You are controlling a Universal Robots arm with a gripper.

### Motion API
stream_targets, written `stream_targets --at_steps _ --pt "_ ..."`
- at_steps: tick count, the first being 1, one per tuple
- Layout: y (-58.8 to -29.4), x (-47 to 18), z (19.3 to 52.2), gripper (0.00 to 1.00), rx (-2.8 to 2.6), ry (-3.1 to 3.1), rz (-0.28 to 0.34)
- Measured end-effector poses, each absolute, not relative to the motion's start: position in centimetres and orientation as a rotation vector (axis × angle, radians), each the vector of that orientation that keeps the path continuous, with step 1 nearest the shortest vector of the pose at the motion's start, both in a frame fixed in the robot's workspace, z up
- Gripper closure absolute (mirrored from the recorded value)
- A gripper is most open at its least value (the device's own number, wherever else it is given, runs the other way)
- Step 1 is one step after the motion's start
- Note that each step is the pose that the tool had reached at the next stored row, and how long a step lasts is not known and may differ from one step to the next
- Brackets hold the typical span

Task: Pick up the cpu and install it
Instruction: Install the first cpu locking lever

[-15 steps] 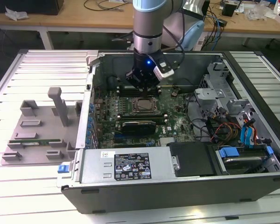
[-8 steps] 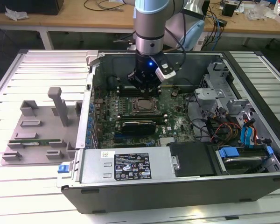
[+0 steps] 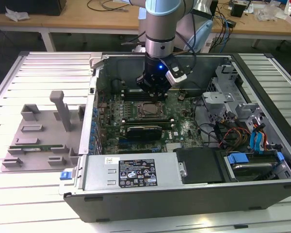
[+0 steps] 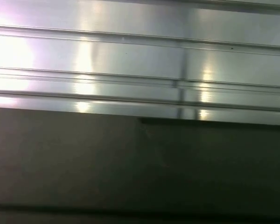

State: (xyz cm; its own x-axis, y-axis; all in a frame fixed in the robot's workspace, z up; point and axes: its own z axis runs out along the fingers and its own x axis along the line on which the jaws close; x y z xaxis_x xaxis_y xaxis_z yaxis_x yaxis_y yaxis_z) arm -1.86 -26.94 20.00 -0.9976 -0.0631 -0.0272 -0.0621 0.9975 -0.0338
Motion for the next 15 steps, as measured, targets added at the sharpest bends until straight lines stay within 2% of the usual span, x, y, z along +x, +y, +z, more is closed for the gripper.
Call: stream_targets --at_steps 9,15 --pt "-26.9 -1.9 20.7 0.89 -0.097 3.109 -0.052" --pt "-28.5 -2.3 20.8 0.89 -0.097 3.103 -0.066"
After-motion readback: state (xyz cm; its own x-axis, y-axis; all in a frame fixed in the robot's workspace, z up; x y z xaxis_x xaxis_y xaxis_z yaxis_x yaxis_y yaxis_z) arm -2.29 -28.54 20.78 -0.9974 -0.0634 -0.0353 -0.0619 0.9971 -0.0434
